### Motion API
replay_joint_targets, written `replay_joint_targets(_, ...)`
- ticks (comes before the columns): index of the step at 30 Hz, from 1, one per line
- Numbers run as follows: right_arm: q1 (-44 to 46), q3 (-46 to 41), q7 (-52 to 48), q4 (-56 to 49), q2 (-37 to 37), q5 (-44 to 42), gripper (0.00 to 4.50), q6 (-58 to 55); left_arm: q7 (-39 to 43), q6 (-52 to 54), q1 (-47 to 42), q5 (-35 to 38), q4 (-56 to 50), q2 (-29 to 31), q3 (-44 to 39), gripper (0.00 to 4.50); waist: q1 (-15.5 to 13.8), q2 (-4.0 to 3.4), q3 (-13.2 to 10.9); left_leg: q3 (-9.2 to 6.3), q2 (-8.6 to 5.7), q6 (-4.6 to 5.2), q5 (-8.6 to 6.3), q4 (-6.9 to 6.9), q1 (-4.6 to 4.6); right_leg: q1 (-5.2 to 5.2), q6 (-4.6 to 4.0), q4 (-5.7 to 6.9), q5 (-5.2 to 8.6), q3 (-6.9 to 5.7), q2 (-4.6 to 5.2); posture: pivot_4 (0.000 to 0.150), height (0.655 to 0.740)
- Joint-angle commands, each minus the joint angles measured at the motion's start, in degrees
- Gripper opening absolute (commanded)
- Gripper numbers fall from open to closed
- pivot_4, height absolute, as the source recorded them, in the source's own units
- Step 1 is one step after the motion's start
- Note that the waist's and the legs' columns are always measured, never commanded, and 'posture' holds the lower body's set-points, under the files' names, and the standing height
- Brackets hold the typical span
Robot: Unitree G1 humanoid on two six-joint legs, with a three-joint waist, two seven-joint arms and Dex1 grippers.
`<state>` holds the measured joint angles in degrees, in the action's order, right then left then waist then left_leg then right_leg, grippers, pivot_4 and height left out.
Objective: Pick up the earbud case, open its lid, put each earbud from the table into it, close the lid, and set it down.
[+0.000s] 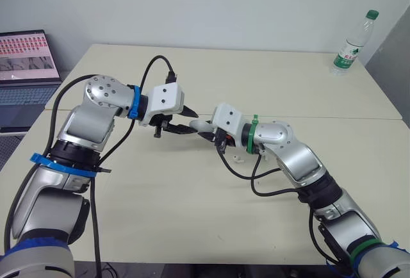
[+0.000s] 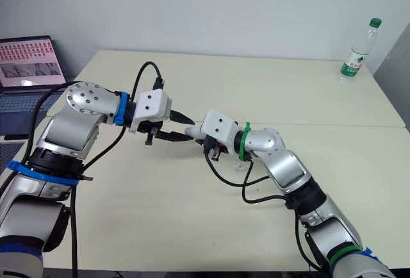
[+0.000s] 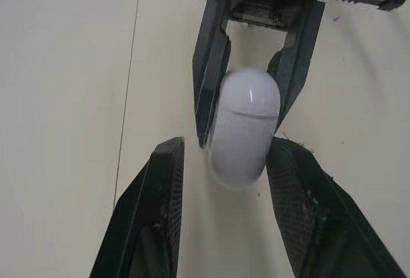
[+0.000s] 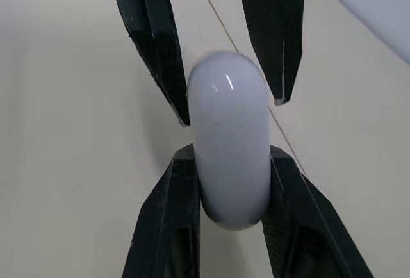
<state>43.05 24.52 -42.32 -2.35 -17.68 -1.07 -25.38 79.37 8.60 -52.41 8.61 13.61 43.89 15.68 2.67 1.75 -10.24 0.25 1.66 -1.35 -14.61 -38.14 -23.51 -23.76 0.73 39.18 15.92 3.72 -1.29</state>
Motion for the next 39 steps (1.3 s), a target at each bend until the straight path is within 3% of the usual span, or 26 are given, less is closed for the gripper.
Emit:
replay_joint_targets(1, 1.3, 0.0, -0.5, -2.3, 0.7, 0.9, 0.94, 1.6, 0.0, 0.7, -2.1, -0.4, -0.7, -1.0, -0.8, 1.98, 0.0, 0.0, 0.0, -0.01, 0.0, 0.0, 0.0, 0.0, 0.0, 0.0, 0.0, 0.01, 0.0, 0.0, 0.01, 0.15, 0.74)
replay_joint_targets(9, 2.0, -0.7, -1.0, -1.9, 1.8, 1.4, 0.94, 1.6, 1.3, -0.7, -1.4, -1.8, 0.0, -1.3, -0.6, 1.98, 0.0, 0.0, 0.0, -0.01, 0.0, 0.0, 0.0, -0.03, -0.01, -0.08, -0.01, 0.16, 0.0, 0.02, 0.02, 0.15, 0.74)
replay_joint_targets(14, 2.5, -1.1, -1.4, -1.4, 2.3, 1.8, 0.94, 2.0, 2.5, -0.5, -0.8, -1.7, -0.2, -1.0, -1.0, 0.87, 0.0, 0.0, 0.0, 0.03, -0.01, 0.0, 0.01, -0.12, -0.01, -0.15, -0.01, 0.37, 0.0, 0.02, 0.01, 0.15, 0.74)
replay_joint_targets(21, 2.6, -1.4, -2.3, -0.8, 2.3, 1.8, 0.94, 2.8, 3.0, 0.7, -0.7, -2.1, 0.1, -0.7, -1.4, 0.84, 0.0, 0.0, 0.0, -0.02, -0.01, 0.0, 0.01, -0.39, -0.22, -0.37, -0.07, 0.73, 0.04, 0.01, 0.0, 0.15, 0.74)
replay_joint_targets(26, 0.3, -4.7, -3.5, -3.0, 1.6, -1.5, 2.45, 1.8, 2.4, 10.5, 0.6, 1.9, 0.2, -0.5, -4.5, 0.84, 0.1, 0.0, 0.0, -0.08, -0.01, 0.01, 0.0, -0.59, -0.32, -0.38, -0.06, 0.77, 0.05, -0.03, 0.0, 0.15, 0.74)
replay_joint_targets(31, -2.1, -10.0, -3.3, -8.2, 0.4, -6.8, 4.36, -3.8, -0.7, 22.5, 2.6, 8.0, 0.3, -1.4, -9.7, 0.84, 0.1, 0.0, 0.0, -0.2, 0.01, 0.01, 0.0, -0.64, -0.39, -0.38, -0.07, 0.78, 0.05, -0.11, 0.01, 0.15, 0.74)
replay_joint_targets(39, -1.7, -12.7, 1.5, -8.4, 1.0, -7.1, 4.47, -5.3, -5.2, 33.9, 6.3, 15.9, -7.3, -3.0, -14.4, 0.84, 0.0, 0.0, 0.0, -0.21, 0.0, 0.0, 0.0, -0.66, -0.39, -0.37, -0.07, 0.8, 0.05, -0.09, 0.02, 0.15, 0.74)
